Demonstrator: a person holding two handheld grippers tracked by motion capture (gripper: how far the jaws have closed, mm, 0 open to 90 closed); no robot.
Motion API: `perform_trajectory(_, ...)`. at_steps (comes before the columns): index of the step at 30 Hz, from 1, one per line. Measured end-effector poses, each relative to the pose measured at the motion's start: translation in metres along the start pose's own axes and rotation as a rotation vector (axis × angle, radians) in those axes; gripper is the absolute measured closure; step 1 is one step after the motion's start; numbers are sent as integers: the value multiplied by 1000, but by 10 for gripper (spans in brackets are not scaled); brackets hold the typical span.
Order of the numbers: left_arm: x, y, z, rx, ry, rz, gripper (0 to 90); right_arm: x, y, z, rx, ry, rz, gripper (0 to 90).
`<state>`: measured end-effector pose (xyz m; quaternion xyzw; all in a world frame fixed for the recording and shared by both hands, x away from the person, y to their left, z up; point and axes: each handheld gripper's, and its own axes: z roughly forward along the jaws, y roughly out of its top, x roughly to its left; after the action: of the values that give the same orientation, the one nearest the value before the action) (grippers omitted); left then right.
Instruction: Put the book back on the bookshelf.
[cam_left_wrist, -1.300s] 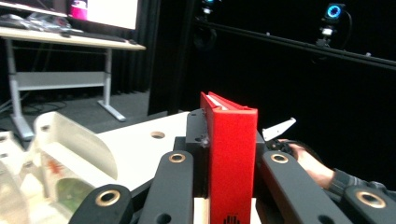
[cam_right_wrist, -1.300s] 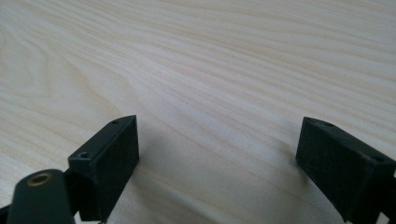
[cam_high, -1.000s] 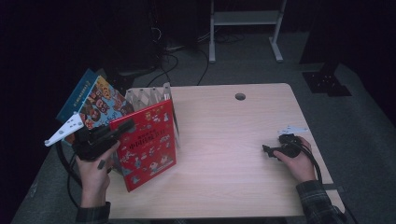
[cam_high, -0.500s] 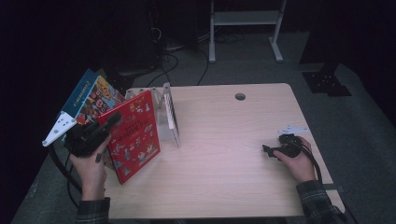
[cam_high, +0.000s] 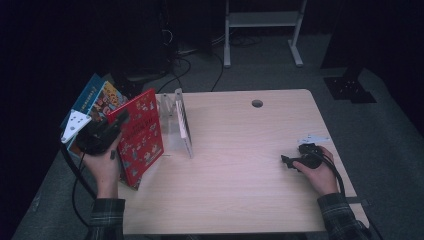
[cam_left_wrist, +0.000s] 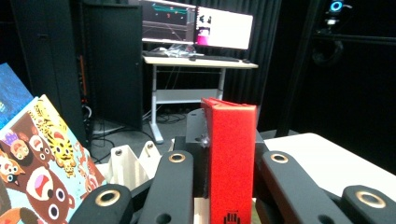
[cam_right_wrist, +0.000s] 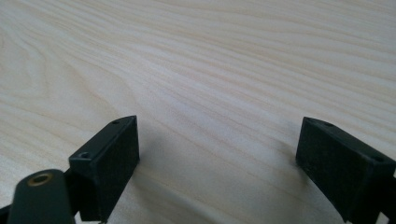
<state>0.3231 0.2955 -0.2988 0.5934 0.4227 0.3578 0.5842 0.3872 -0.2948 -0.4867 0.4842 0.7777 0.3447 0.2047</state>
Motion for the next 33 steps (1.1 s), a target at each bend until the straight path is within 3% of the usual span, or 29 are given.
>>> perform_trajectory(11,10,-5,35,3,63,-18,796,0,0,0,0,0,0,124)
perform_trajectory(24,21,-11,68,-35,115,-28,796,-2,0,0,0,2,2,124)
perform_trajectory(29,22,-13,72,-36,122,-27,796,-2,1,0,0,2,2,124)
perform_trajectory(33,20,-14,70,-31,133,1,795,-2,1,0,0,1,1,124)
